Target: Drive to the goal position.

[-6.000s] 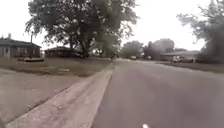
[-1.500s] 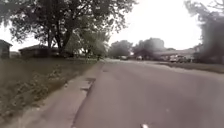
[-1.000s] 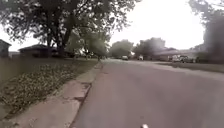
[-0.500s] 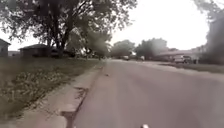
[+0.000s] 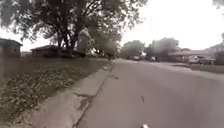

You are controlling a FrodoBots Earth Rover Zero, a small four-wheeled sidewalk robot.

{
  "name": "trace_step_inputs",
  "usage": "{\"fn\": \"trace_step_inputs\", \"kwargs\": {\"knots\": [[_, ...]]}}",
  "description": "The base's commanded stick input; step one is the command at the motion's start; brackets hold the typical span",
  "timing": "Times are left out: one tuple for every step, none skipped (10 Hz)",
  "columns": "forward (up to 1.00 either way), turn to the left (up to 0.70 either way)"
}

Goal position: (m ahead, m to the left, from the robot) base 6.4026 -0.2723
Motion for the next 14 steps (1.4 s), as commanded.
{"fn": "trace_step_inputs", "kwargs": {"knots": [[1.0,0.0],[1.0,0.0],[1.0,0.0],[1.0,0.0],[1.0,0.0],[1.0,0.0],[1.0,-0.15],[1.0,-0.32],[1.0,-0.4],[1.0,-0.4],[1.0,-0.4],[1.0,-0.22],[1.0,0.0],[1.0,0.0]]}}
